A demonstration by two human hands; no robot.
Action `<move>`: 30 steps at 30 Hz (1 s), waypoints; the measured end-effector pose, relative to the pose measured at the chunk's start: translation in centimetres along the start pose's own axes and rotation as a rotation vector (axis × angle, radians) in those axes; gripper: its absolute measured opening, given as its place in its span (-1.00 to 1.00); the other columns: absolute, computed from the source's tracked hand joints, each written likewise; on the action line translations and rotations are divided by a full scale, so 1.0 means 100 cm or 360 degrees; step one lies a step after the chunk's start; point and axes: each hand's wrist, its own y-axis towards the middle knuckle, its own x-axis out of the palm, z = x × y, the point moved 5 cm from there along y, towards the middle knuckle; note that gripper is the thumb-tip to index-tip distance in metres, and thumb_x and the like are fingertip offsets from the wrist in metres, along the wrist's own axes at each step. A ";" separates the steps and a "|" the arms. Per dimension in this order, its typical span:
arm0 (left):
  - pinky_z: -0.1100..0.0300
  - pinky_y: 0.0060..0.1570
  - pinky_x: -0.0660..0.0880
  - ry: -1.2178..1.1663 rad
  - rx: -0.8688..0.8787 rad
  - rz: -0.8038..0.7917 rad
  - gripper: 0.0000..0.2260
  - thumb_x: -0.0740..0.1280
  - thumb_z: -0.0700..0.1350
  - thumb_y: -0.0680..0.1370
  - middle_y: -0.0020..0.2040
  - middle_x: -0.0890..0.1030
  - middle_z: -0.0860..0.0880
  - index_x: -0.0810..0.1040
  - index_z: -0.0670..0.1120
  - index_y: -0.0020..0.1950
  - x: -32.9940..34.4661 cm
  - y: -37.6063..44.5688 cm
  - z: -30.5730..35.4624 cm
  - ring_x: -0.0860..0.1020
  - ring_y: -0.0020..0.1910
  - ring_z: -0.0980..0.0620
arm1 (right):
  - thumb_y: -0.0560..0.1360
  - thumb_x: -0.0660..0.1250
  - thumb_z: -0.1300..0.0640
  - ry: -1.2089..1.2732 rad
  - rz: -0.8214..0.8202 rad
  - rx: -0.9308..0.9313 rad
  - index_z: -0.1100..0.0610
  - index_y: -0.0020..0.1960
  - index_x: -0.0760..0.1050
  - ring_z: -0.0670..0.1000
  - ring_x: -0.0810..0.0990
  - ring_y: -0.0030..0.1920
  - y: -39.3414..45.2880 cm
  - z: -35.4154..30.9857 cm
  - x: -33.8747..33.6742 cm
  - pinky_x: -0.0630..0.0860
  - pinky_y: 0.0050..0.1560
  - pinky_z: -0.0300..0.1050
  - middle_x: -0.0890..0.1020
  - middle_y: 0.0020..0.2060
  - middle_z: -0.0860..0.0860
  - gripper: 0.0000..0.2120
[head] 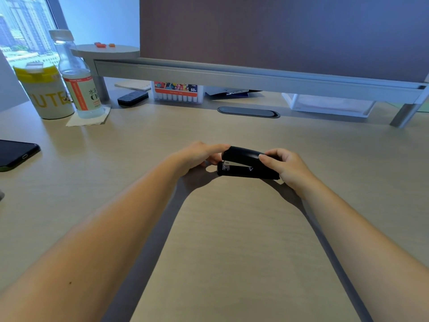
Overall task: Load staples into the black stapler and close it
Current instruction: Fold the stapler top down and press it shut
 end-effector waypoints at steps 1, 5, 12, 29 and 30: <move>0.23 -0.25 0.30 -0.0012 0.0016 0.0008 -0.67 0.16 0.10 0.50 -0.32 0.49 0.02 0.51 -0.06 -0.35 0.000 0.000 -0.001 0.39 -0.28 0.11 | 0.44 0.29 0.11 -0.0035 -0.0010 -0.0033 0.11 -0.06 0.47 -0.05 0.51 -0.17 -0.002 -0.002 0.000 0.48 -0.21 -0.31 0.54 -0.16 0.01 -0.89; 0.18 -0.05 0.38 -0.0106 0.0119 0.0117 -0.69 0.19 0.09 0.49 -0.15 0.55 -0.02 0.56 -0.12 -0.08 0.000 -0.001 -0.011 0.49 -0.07 0.02 | 0.42 0.32 0.17 -0.0175 -0.0002 -0.0111 0.08 0.01 0.44 0.00 0.50 -0.10 -0.009 -0.005 0.000 0.43 -0.18 -0.29 0.53 -0.09 0.03 -0.83; 0.10 0.22 0.35 0.0194 0.0288 0.0257 -0.53 0.32 -0.06 0.44 0.33 0.43 -0.09 0.32 -0.08 0.32 0.002 -0.020 -0.019 0.38 0.31 -0.05 | 0.44 0.30 0.17 -0.0508 0.0069 -0.0256 0.16 0.16 0.45 0.05 0.45 0.01 -0.014 -0.012 0.002 0.33 0.00 -0.13 0.53 0.02 0.12 -0.70; -0.04 0.12 0.41 0.0577 0.0301 0.0555 -0.72 0.32 -0.01 0.43 0.16 0.55 -0.12 0.50 -0.04 0.11 -0.003 0.071 -0.001 0.47 0.12 -0.10 | 0.40 0.34 0.21 -0.0683 0.0370 -0.0223 0.24 0.25 0.31 0.15 0.43 0.22 0.057 0.003 -0.017 0.36 0.20 -0.05 0.47 0.22 0.21 -0.55; -0.03 0.10 0.41 0.0581 0.0291 0.0567 -0.72 0.32 -0.01 0.43 0.17 0.55 -0.12 0.50 -0.04 0.12 -0.004 0.076 -0.001 0.47 0.13 -0.10 | 0.40 0.34 0.21 -0.0687 0.0360 -0.0201 0.24 0.25 0.31 0.15 0.43 0.22 0.061 0.003 -0.017 0.36 0.21 -0.04 0.47 0.22 0.21 -0.55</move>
